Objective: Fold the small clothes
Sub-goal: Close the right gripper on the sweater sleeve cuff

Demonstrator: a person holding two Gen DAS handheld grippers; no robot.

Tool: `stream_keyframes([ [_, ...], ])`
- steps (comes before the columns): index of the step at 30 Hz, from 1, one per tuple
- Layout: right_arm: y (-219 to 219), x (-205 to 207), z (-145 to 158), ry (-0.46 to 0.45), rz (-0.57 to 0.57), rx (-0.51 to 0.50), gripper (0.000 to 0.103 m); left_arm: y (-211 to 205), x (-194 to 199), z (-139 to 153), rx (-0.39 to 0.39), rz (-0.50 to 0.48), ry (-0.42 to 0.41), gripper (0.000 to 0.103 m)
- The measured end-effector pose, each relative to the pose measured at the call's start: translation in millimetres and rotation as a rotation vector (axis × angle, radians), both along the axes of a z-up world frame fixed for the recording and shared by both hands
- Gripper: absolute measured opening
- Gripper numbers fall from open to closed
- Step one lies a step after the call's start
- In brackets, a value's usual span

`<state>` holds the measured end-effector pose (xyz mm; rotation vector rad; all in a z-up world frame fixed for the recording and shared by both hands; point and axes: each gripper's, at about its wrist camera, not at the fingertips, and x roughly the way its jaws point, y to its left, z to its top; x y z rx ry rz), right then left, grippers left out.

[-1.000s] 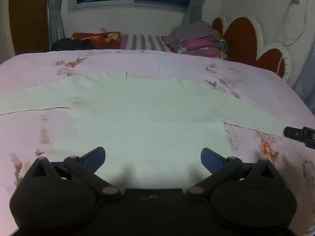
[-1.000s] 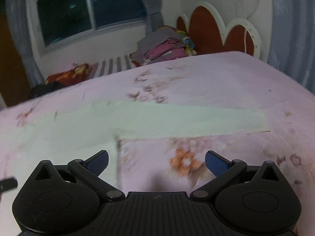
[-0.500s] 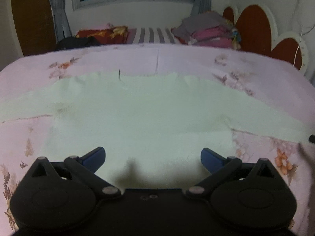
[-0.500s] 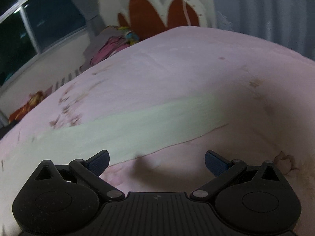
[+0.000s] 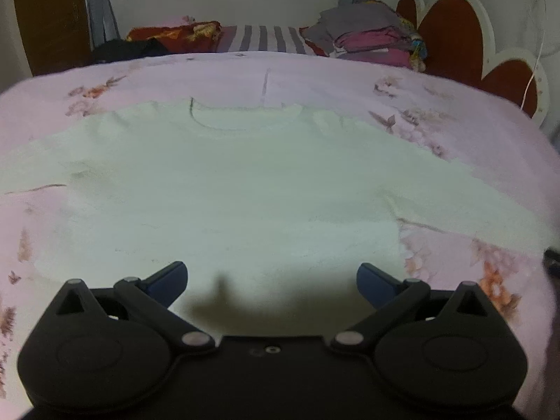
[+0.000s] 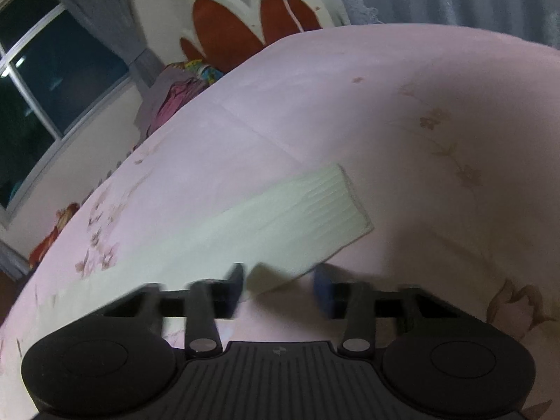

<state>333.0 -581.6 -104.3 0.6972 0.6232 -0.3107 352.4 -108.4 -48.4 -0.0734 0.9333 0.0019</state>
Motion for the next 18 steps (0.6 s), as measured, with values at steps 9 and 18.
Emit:
stream_keyframes([
  [9, -33, -28, -16, -0.087, -0.126, 0.323, 0.019, 29, 8, 5, 0.014, 0.052, -0.009, 0.103],
  [18, -61, -43, -19, -0.138, -0.245, 0.408, 0.001, 64, 10, 1, -0.009, 0.053, -0.001, 0.103],
])
